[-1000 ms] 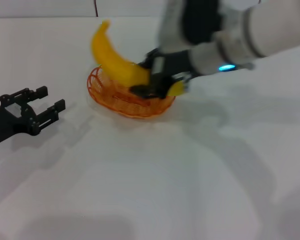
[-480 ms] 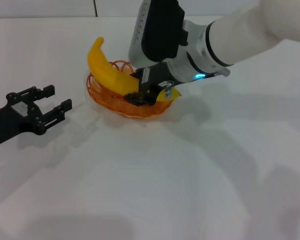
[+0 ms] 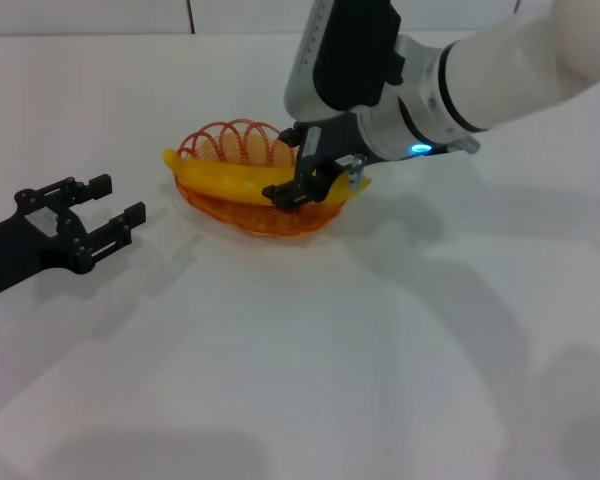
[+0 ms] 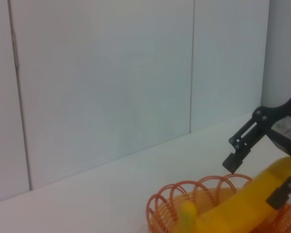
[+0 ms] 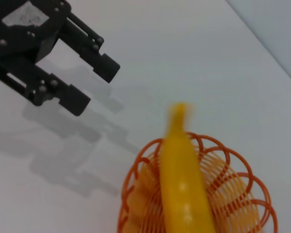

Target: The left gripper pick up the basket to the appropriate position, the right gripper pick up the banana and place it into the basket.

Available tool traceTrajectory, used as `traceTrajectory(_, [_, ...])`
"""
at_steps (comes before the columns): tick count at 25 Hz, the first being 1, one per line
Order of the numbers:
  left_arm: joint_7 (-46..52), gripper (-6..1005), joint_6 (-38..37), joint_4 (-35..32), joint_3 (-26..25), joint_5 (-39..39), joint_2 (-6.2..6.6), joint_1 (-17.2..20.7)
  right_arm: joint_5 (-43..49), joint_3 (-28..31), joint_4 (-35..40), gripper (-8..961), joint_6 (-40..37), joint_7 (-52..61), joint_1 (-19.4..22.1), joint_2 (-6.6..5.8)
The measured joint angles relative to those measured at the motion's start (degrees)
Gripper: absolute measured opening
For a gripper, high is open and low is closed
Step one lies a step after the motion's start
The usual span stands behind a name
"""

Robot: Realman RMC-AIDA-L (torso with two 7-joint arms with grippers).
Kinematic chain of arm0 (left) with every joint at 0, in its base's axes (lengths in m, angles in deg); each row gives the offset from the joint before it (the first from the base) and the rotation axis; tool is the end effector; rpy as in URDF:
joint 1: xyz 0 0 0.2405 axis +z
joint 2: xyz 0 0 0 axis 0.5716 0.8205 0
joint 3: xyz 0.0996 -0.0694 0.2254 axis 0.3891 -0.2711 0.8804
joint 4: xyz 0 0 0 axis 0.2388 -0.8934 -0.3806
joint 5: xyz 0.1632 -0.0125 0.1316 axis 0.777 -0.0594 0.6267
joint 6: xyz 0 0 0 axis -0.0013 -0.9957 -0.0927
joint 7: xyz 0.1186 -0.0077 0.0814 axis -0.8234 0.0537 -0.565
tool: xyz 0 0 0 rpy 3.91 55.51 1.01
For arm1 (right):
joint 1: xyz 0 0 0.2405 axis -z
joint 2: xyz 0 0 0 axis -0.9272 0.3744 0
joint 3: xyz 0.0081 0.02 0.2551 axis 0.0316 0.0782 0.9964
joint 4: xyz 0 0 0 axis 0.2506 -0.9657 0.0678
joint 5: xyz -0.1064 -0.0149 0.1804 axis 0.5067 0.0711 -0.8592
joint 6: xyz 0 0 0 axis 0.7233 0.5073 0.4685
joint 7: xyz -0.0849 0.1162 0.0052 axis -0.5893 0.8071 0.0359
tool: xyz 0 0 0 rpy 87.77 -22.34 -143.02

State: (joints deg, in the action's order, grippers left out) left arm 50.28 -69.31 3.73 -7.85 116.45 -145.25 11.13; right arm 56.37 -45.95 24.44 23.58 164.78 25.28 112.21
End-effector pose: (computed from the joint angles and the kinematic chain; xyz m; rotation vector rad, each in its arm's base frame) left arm -0.3170 0.3229 -0.0048 -2.3936 -0.4697 -0.6323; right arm 0.1366 0.3983 -0.0830 -2.7126 0.1809 -0.2095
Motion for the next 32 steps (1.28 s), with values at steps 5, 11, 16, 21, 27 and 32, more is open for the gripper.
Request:
traceTrajectory(5, [0.0,580,0.0,0.0,0.0,0.0,-0.03,0.0,-1.8,2.7,4.8,777,0.0,-3.5,6.3,-0.14])
traceTrajectory(11, [0.0,579,-0.1,0.3,0.0,-0.1,-0.05,0.2,-18.0,15.2,5.7,904,-5.2,-22.4,16.4,-0.31])
traceTrajectory(16, [0.0,579,-0.1,0.4,-0.1,-0.2,-0.04,0.2,-26.4,28.9,-5.3,901,-12.5,-36.3,17.7,-0.54])
traceTrajectory(21, [0.0,578,-0.6,0.4,0.0,-1.5,-0.04,0.2,-26.9,39.8,-17.6,900,-17.0,-44.4,16.7,-1.77])
traceTrajectory(27, [-0.7,577,-2.2,0.4,-0.3,-2.9,0.03,1.1,-27.1,41.7,-20.5,900,-19.7,-48.6,18.9,-2.27])
traceTrajectory(32, [-2.1,578,-2.3,0.4,-0.2,-4.5,0.05,1.7,-27.5,43.7,-21.0,900,-21.2,-51.7,20.0,-2.05])
